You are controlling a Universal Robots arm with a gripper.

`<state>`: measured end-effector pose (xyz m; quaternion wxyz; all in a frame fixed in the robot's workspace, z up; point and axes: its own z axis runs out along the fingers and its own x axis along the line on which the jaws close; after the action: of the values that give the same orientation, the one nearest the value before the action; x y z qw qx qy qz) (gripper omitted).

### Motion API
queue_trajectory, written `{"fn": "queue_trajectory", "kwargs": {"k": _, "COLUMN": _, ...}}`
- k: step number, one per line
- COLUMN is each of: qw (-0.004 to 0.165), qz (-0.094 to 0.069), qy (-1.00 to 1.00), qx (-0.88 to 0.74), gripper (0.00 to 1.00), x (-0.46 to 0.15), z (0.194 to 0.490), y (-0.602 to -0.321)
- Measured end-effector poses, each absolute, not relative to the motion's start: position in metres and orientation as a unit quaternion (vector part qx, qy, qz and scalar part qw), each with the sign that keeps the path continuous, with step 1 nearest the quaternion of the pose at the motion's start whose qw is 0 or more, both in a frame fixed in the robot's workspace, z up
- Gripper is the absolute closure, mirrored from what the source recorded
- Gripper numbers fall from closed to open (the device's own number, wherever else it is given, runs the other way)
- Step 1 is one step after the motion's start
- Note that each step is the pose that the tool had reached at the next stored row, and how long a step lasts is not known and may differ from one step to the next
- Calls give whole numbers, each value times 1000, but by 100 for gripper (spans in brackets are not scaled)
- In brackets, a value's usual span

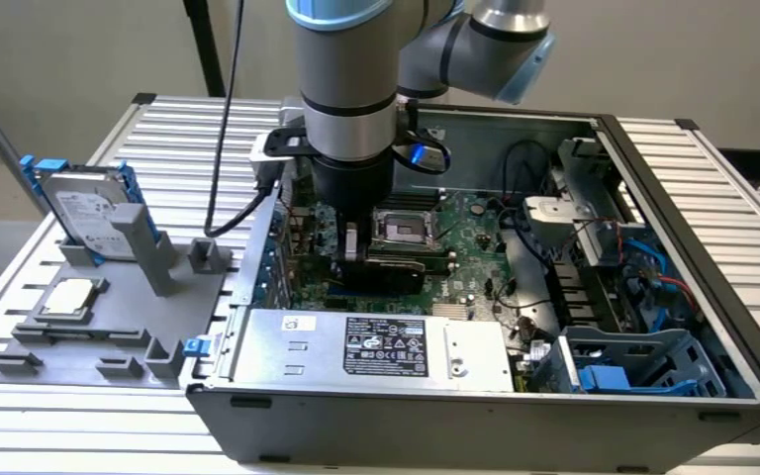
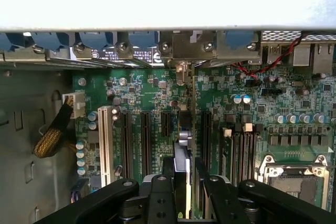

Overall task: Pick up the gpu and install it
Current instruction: 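Insert the gpu into the slot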

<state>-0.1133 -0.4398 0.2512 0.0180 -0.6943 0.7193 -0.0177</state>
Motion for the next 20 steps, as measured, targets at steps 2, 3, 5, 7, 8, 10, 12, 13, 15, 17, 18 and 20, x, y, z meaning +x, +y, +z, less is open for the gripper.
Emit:
{"fn": "queue_trajectory", "kwargs": {"k": 2, "qw": 18, "qz": -18, "qy": 719, "qx": -694, "gripper": 74, "x": -113, "z": 251, "y": -440}}
{"fn": "queue_trajectory", "kwargs": {"k": 3, "qw": 18, "qz": -18, "qy": 719, "qx": -694, "gripper": 74, "x": -113, "z": 251, "y": -440}}
{"fn": "queue_trajectory", "kwargs": {"k": 5, "qw": 18, "qz": -18, "qy": 719, "qx": -694, "gripper": 74, "x": -113, "z": 250, "y": -440}}
{"fn": "queue_trajectory", "kwargs": {"k": 7, "qw": 18, "qz": -18, "qy": 719, "qx": -694, "gripper": 74, "x": -113, "z": 250, "y": -440}}
{"fn": "queue_trajectory", "kwargs": {"k": 8, "qw": 18, "qz": -18, "qy": 719, "qx": -694, "gripper": 74, "x": -113, "z": 249, "y": -440}}
{"fn": "queue_trajectory", "kwargs": {"k": 10, "qw": 18, "qz": -18, "qy": 719, "qx": -694, "gripper": 74, "x": -113, "z": 249, "y": -440}}
{"fn": "queue_trajectory", "kwargs": {"k": 12, "qw": 18, "qz": -18, "qy": 719, "qx": -694, "gripper": 74, "x": -113, "z": 248, "y": -440}}
{"fn": "queue_trajectory", "kwargs": {"k": 13, "qw": 18, "qz": -18, "qy": 719, "qx": -694, "gripper": 74, "x": -113, "z": 248, "y": -440}}
{"fn": "queue_trajectory", "kwargs": {"k": 15, "qw": 18, "qz": -18, "qy": 719, "qx": -694, "gripper": 74, "x": -113, "z": 248, "y": -440}}
{"fn": "queue_trajectory", "kwargs": {"k": 17, "qw": 18, "qz": -17, "qy": 720, "qx": -694, "gripper": 74, "x": -114, "z": 248, "y": -440}}
{"fn": "queue_trajectory", "kwargs": {"k": 18, "qw": 19, "qz": -17, "qy": 720, "qx": -694, "gripper": 72, "x": -114, "z": 247, "y": -440}}
{"fn": "queue_trajectory", "kwargs": {"k": 20, "qw": 18, "qz": -18, "qy": 719, "qx": -694, "gripper": 65, "x": -113, "z": 248, "y": -440}}
